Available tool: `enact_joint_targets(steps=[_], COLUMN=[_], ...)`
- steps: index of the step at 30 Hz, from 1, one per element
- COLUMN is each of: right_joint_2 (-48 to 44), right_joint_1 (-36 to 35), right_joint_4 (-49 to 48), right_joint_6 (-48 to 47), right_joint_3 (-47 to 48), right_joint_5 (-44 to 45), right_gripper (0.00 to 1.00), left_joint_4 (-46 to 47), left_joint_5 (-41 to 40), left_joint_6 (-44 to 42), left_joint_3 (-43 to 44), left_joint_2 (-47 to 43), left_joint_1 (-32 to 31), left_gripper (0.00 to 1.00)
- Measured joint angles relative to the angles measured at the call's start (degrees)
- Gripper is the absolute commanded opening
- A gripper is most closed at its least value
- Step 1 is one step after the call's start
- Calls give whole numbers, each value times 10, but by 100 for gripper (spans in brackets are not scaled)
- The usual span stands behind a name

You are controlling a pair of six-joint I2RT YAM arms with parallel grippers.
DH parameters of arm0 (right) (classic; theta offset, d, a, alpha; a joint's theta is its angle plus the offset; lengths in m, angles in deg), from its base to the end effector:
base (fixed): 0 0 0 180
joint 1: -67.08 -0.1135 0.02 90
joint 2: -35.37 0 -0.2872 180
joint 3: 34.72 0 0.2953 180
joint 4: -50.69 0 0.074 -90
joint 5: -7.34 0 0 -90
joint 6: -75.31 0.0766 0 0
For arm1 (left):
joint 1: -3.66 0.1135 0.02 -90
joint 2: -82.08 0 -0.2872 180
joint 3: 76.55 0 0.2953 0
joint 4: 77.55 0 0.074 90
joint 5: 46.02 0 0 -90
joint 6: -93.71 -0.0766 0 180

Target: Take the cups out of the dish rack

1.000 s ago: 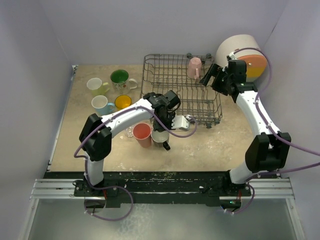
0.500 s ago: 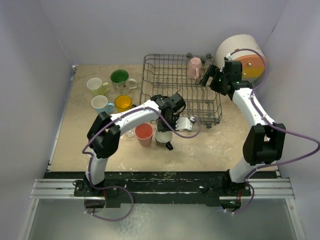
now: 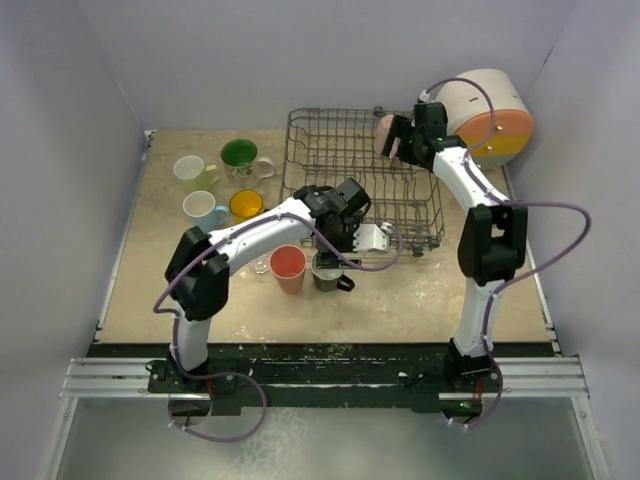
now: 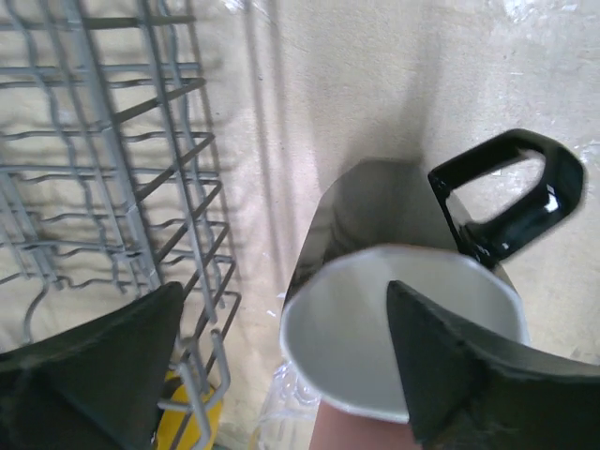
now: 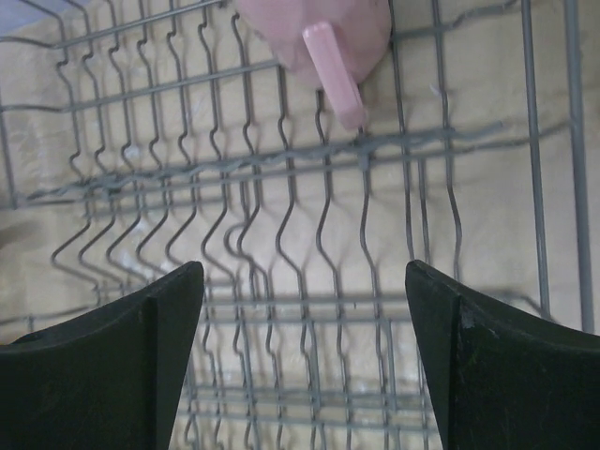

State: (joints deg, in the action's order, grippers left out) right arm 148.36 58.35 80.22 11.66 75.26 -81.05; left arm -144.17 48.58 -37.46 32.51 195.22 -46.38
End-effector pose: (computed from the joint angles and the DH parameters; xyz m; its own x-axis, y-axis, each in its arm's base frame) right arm 0.5479 0.0820 0.2814 -0.5334 0.3670 -0.7621 0.1210 0.9248 0.3606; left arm 0.3017 -0.3696 0.2147 0.0579 0.9526 -0.2986 0.9870 -0.0096 0.1606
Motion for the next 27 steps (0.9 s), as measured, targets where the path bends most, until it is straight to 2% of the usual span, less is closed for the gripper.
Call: enact_joint_targets(steps=[4,8,14,21,27], right_joint_2=[91,181,268,317,332], right_joint_1=[-9,-9,-7,-6,-6], right_joint_4=[31,52,60,53,45], right_joint_6=[-18,-43,-72,-92,-99], right_joint_3=[106,217,318,352,352], right_joint_5=[34,66,82,77,70], right_gripper=[87,84,77,66,56], left_joint_4=[-9,-33,-40,-23,-2], left_joint_5=[12,26,44,89,100], left_joint_6=[-2,-5,2,37,46], left_joint_3=[3,47,98,96,60], left_joint_2=[-55,-112,-167,-196,-232], left_joint_1=[0,0,19,130,145], left_gripper=[99,99,99,99,99])
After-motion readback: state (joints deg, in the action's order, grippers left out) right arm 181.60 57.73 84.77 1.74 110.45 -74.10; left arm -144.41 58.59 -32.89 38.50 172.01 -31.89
